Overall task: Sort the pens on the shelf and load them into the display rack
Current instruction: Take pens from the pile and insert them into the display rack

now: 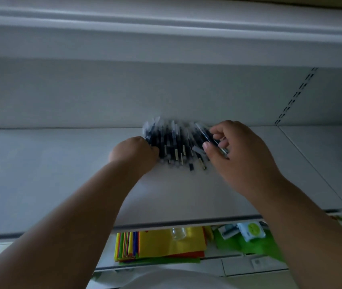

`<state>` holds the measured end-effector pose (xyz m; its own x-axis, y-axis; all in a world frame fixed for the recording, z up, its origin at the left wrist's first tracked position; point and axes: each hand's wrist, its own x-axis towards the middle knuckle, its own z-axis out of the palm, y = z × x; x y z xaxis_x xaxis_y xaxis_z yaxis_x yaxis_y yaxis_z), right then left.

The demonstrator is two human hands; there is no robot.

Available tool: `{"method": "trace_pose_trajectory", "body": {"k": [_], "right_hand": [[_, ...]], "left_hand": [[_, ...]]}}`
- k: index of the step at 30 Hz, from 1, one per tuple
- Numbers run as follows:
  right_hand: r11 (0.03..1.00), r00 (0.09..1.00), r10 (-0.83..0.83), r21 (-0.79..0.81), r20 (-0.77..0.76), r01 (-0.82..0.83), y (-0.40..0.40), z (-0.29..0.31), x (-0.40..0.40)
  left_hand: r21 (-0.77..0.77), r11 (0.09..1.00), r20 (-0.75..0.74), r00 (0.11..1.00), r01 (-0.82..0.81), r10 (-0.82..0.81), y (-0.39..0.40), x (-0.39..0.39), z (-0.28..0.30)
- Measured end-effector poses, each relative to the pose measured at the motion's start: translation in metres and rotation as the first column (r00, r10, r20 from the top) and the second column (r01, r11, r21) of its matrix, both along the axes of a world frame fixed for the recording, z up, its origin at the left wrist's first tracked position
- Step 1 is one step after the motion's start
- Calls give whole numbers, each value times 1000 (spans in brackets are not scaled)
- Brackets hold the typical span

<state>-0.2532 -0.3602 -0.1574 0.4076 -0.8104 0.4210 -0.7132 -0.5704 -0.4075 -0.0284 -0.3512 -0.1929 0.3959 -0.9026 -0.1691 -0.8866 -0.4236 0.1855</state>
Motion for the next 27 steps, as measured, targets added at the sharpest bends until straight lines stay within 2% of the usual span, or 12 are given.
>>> {"method": "trace_pose_trajectory", "body": {"k": [3, 7, 9, 11, 13, 15, 18, 23, 27], "right_hand": [[1000, 1000, -11, -9, -9, 11, -3, 0, -5], [999, 999, -34, -35, 11, 34, -8, 1, -15], [998, 998, -52, -37, 24, 53, -11, 1, -22], [996, 996, -84, -28, 38, 85, -14, -2, -30], [992, 992, -127, 7, 26, 127, -18, -6, -40], [987, 988, -149, 55, -31, 151, -23, -14, -48], [981, 987, -115, 140, -115, 131, -28, -25, -54], [969, 973, -14, 238, -232, 70, -38, -44, -51], [971, 962, 69, 240, -266, -3, -48, -52, -50]], "left_hand": [[6, 1000, 16, 999, 30, -30, -1, 6, -2], [-245, 969, -119, 993, -37, 8, 19, 3, -6], [-387, 919, -253, 967, -71, -31, 32, -6, -14], [-494, 849, -490, 867, -188, -94, 45, -18, -18], [-516, 784, -726, 662, -344, -188, 55, -36, -15], [-506, 752, -817, 514, -423, -261, 63, -54, -8], [-499, 736, -860, 368, -457, -355, 71, -74, -3], [-469, 738, -882, 309, -486, -357, 82, -97, -3], [-464, 706, -885, 310, -535, -347, 88, -120, 2]]}}
